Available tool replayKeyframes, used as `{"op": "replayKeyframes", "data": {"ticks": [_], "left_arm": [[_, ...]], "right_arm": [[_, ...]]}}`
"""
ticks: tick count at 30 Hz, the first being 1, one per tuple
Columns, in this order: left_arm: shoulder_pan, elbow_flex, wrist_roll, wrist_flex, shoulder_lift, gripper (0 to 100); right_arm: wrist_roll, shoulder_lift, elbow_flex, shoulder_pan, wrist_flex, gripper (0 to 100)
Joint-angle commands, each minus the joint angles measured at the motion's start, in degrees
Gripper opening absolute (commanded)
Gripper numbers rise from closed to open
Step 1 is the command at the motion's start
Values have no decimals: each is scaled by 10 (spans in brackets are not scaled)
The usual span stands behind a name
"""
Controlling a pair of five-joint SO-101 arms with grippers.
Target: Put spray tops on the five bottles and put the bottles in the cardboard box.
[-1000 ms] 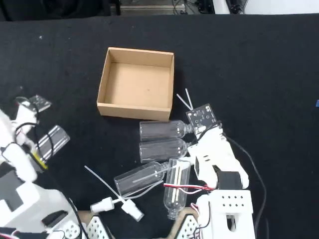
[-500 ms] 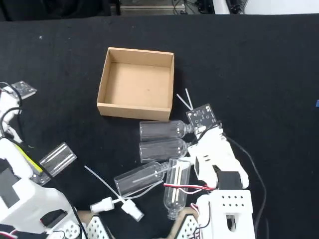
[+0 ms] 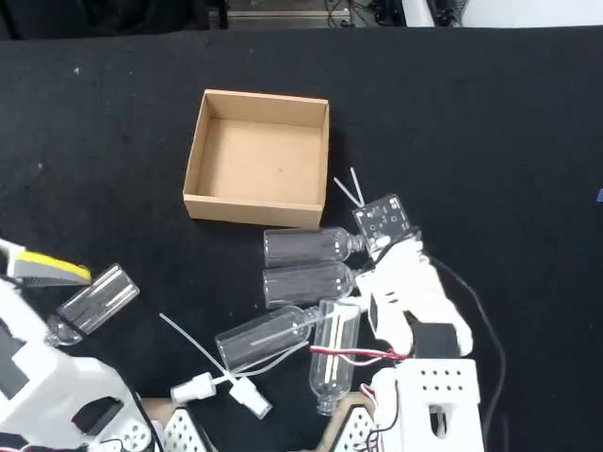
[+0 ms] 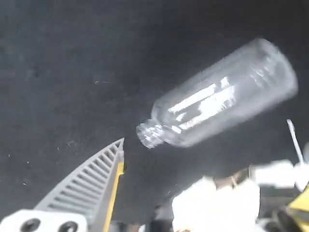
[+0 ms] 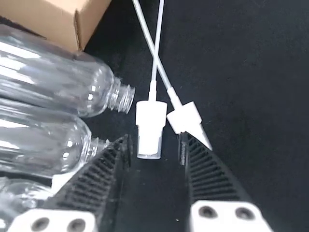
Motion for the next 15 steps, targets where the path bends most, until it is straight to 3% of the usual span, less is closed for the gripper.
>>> {"op": "replayKeyframes", "data": {"ticks": [1, 9, 15], "left_arm": [[-61, 15, 75, -52, -26, 516], [-124, 63, 111, -67, -33, 517], [-178, 73, 123, -106, -35, 514]], "right_arm": [[-46, 10, -112, -1, 49, 152], [-60, 19, -209, -52, 54, 152], [-64, 158, -310, -105, 54, 152]]}}
